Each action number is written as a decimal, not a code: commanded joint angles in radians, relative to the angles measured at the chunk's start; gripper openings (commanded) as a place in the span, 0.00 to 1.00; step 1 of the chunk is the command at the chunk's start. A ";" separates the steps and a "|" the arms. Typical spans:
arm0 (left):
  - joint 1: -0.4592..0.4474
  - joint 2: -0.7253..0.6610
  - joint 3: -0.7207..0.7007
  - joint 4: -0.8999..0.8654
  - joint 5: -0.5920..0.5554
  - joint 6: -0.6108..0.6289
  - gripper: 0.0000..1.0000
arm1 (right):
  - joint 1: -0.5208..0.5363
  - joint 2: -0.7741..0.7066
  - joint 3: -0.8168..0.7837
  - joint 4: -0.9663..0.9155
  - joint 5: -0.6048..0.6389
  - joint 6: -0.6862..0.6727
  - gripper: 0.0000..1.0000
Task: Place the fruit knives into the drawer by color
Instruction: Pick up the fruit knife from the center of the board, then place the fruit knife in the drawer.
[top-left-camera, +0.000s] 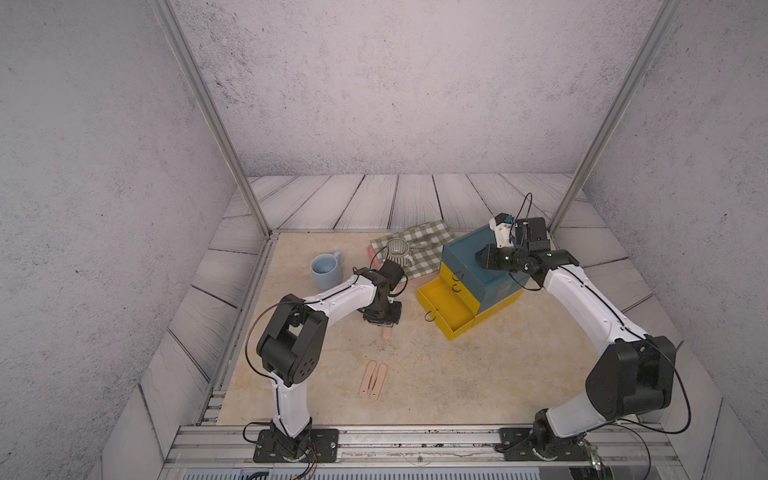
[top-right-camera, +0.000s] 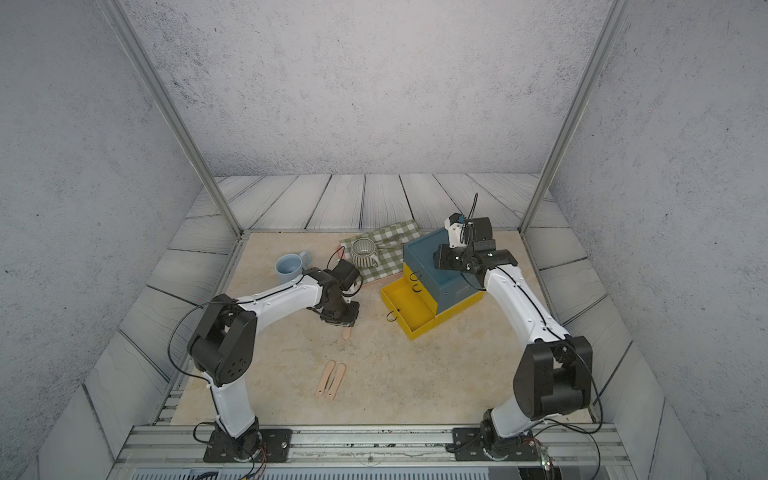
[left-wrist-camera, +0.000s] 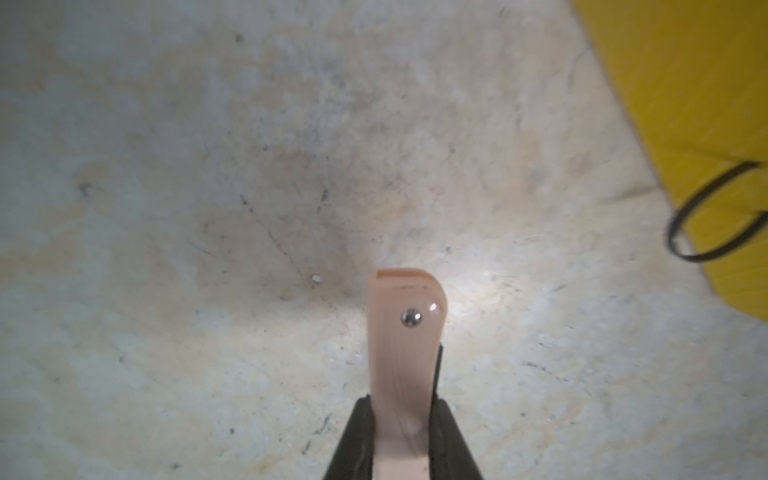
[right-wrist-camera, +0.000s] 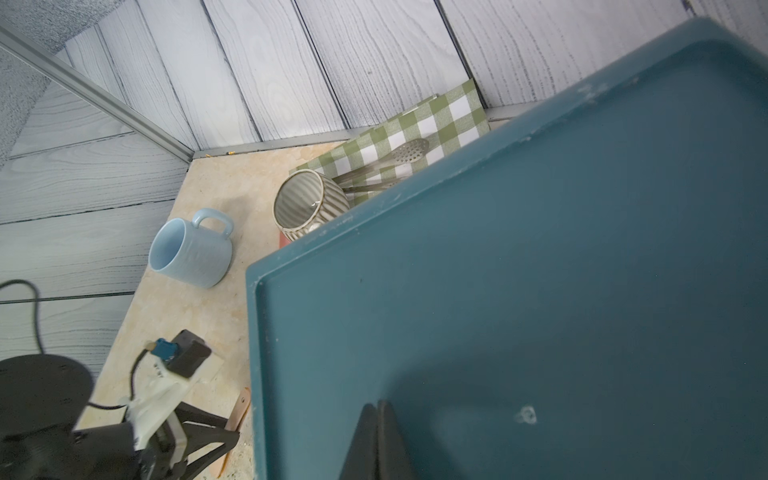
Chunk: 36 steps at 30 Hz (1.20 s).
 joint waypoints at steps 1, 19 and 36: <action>-0.011 -0.066 0.026 0.015 0.060 -0.095 0.02 | 0.000 0.145 -0.130 -0.425 0.100 -0.001 0.08; -0.090 0.049 0.131 0.420 0.259 -0.505 0.03 | 0.000 0.135 -0.149 -0.413 0.094 0.000 0.08; -0.134 0.255 0.295 0.400 0.220 -0.550 0.05 | 0.001 0.136 -0.154 -0.406 0.086 -0.001 0.08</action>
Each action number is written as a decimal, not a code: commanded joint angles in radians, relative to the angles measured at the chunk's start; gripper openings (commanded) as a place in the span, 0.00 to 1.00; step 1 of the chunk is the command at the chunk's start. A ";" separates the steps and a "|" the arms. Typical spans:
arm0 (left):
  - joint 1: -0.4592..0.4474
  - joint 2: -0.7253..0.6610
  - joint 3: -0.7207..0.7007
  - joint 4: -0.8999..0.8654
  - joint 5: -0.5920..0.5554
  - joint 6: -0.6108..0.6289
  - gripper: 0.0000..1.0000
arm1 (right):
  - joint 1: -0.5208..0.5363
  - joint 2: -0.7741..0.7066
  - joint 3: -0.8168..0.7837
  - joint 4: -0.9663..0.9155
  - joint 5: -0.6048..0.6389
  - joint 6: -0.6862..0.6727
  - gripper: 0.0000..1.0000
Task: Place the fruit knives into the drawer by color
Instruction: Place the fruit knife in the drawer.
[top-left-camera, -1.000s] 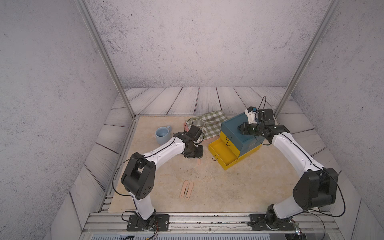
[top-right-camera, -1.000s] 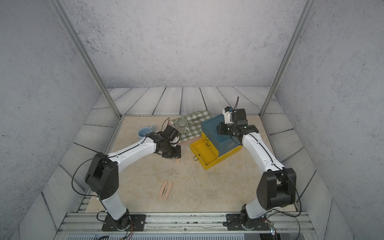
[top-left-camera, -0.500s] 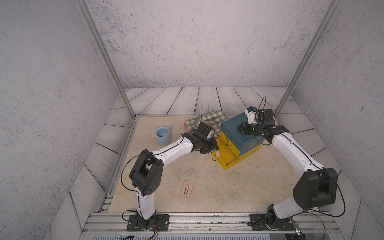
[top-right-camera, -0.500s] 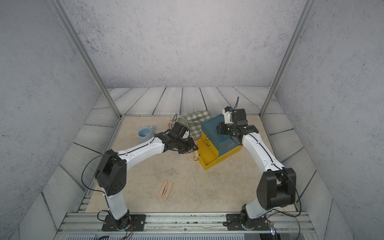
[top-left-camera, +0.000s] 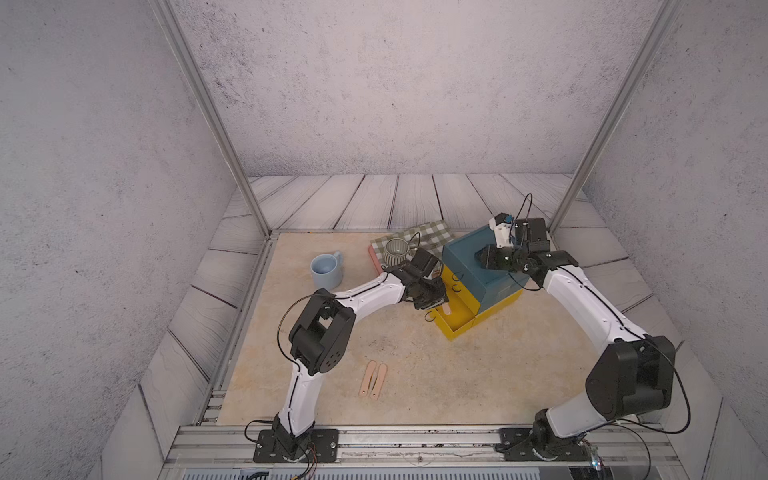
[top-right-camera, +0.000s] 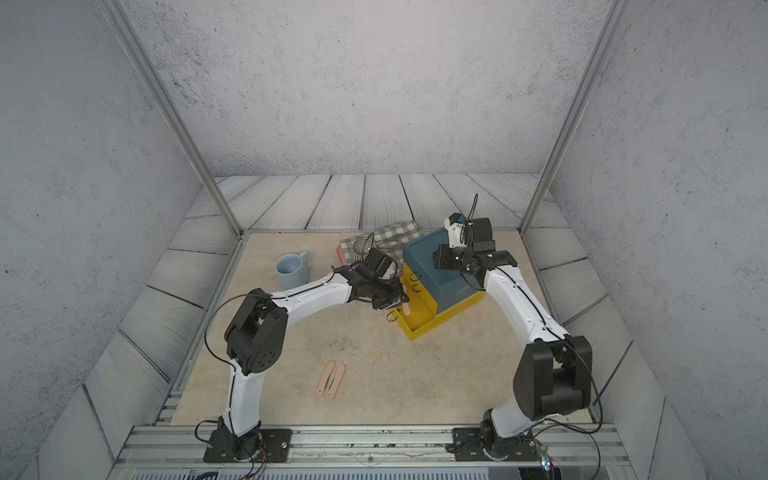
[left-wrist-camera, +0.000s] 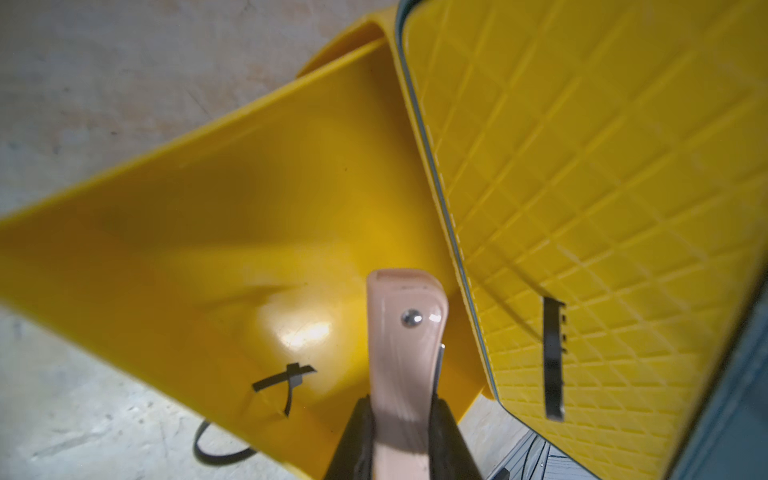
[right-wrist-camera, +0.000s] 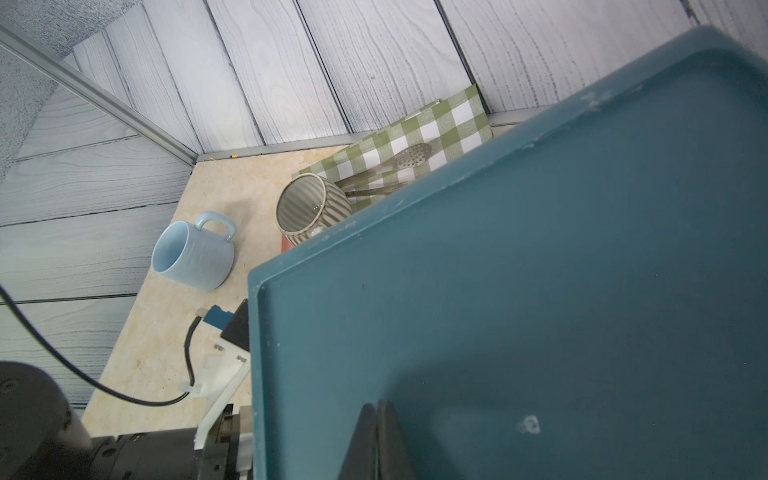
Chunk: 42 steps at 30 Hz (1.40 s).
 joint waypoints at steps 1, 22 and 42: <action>-0.006 0.028 0.050 -0.009 -0.016 0.005 0.05 | 0.001 0.136 -0.141 -0.432 0.094 -0.001 0.08; -0.016 0.129 0.112 -0.053 -0.004 0.027 0.25 | 0.001 0.144 -0.134 -0.434 0.096 -0.006 0.09; -0.018 -0.068 0.140 -0.160 -0.101 0.160 0.40 | 0.000 0.139 -0.138 -0.434 0.098 -0.006 0.09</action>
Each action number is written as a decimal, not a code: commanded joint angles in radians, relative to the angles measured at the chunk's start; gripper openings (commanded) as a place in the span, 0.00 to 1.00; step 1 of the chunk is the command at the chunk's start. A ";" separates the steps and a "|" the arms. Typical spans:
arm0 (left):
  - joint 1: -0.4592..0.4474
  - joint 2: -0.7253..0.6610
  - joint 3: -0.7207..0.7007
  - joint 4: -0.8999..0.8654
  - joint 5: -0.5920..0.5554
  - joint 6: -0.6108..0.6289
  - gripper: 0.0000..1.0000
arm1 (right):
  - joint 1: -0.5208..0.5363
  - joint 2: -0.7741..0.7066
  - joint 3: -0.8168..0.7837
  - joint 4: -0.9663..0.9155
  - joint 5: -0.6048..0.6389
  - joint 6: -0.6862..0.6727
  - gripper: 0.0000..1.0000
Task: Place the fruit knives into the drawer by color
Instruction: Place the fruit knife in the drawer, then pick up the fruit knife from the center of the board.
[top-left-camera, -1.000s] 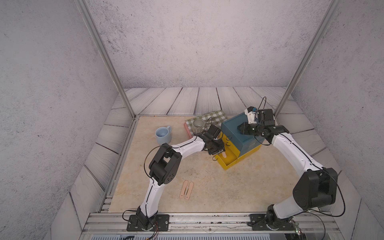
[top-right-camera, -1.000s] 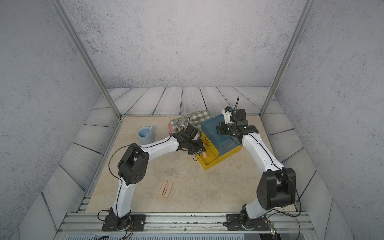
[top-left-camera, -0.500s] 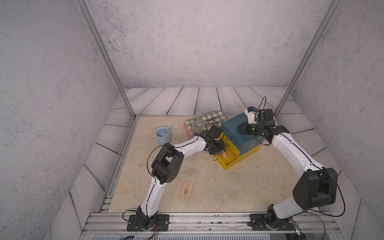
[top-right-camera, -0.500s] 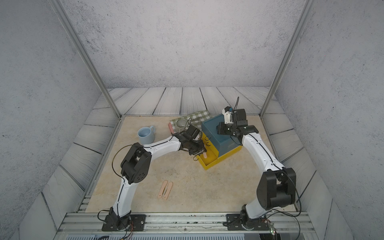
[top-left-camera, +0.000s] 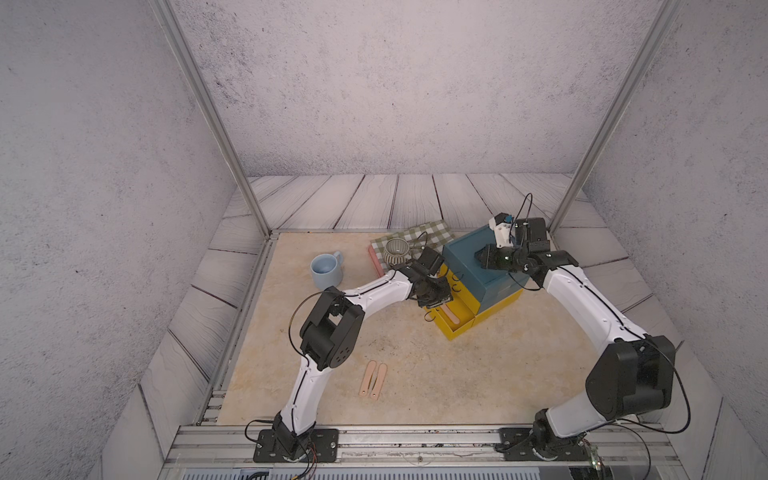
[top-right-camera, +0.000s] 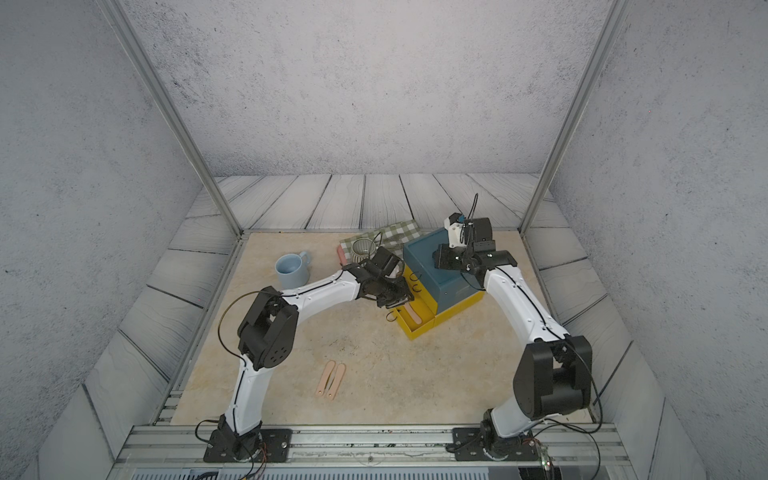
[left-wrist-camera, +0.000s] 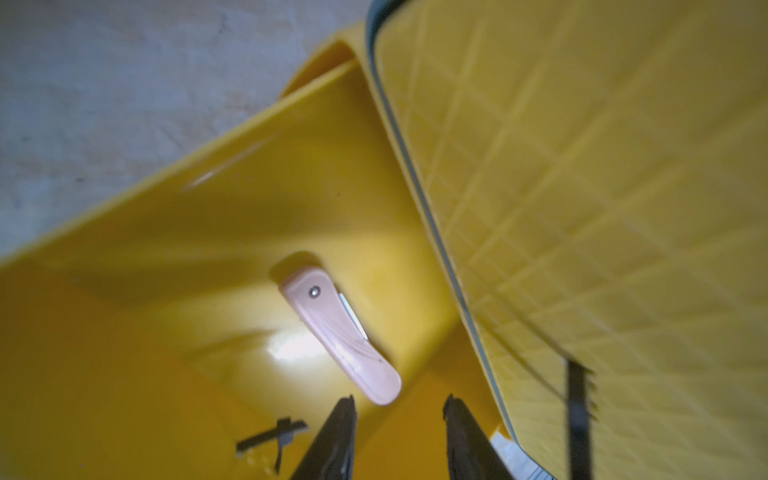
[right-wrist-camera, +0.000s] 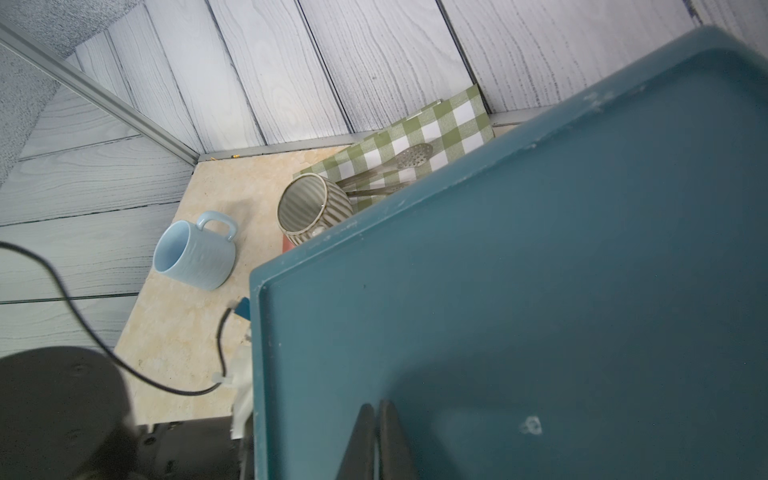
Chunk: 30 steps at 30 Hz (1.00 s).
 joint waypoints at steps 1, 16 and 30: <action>-0.005 -0.142 0.034 -0.123 -0.061 0.112 0.40 | 0.001 0.138 -0.139 -0.435 0.105 -0.006 0.09; -0.032 -0.696 -0.538 -0.685 -0.379 0.328 0.45 | 0.000 0.130 -0.128 -0.444 0.117 -0.006 0.10; -0.093 -0.777 -0.808 -0.470 -0.370 0.368 0.49 | 0.001 0.138 -0.135 -0.434 0.115 -0.006 0.11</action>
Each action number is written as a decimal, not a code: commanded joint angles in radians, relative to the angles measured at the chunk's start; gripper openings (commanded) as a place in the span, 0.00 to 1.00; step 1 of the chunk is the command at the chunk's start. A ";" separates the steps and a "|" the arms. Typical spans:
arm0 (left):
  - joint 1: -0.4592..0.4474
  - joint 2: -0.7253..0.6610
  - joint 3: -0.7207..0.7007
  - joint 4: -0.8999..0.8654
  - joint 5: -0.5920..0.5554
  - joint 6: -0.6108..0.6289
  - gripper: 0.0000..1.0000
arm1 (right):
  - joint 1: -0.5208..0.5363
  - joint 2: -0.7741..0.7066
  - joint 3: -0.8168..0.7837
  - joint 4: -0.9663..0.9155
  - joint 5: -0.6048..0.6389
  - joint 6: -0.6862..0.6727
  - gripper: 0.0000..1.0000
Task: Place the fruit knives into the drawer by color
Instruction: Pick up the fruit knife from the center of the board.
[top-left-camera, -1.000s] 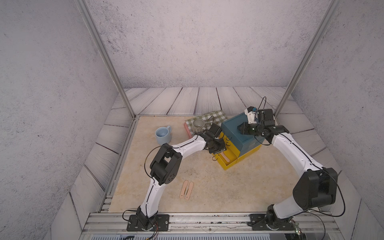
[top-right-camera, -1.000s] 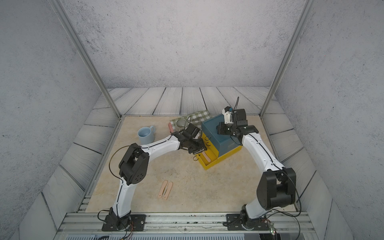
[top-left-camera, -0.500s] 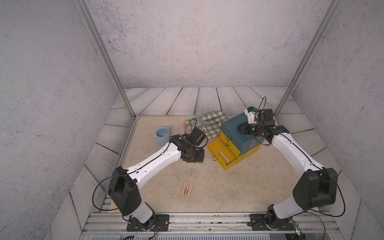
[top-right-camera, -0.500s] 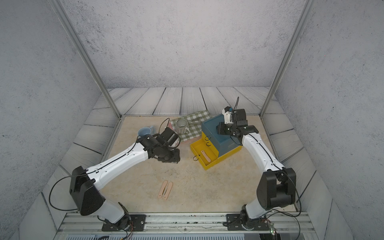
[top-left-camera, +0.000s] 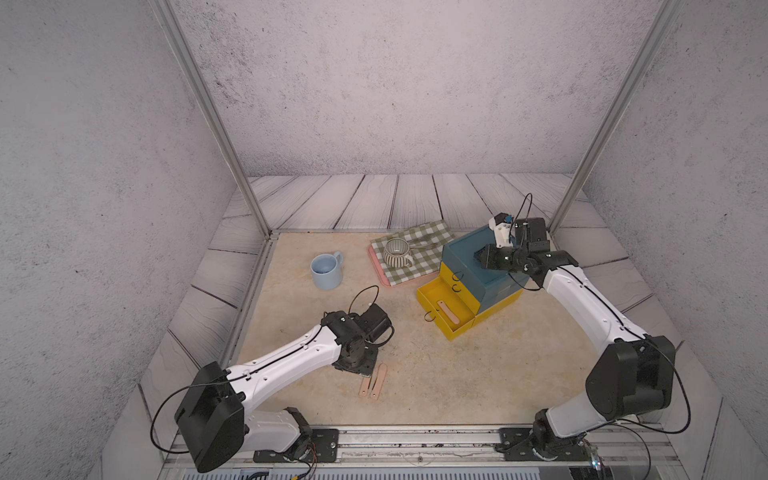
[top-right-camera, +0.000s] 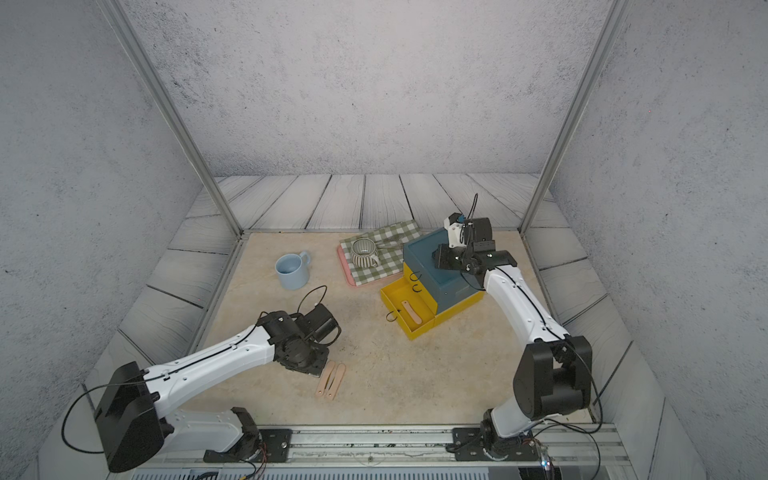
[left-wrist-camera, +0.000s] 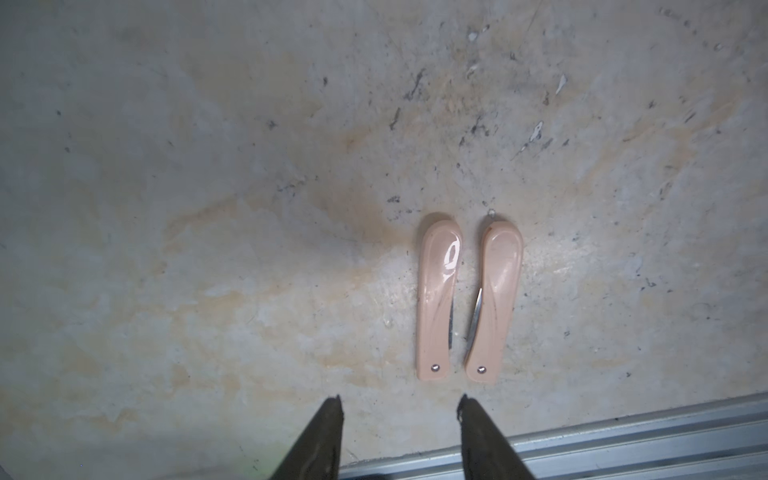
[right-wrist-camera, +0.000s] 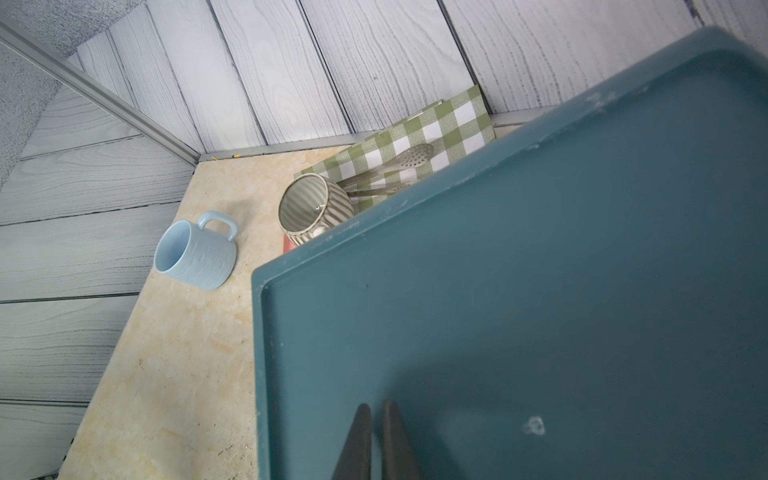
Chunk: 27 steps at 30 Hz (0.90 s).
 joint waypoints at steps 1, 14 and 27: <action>-0.026 0.044 -0.004 0.075 0.030 0.033 0.49 | 0.000 0.140 -0.136 -0.433 0.116 -0.006 0.11; -0.070 0.183 -0.025 0.174 0.139 -0.035 0.50 | 0.000 0.140 -0.142 -0.432 0.115 -0.006 0.12; -0.071 0.276 -0.017 0.203 0.169 -0.066 0.48 | 0.001 0.140 -0.136 -0.434 0.112 -0.008 0.12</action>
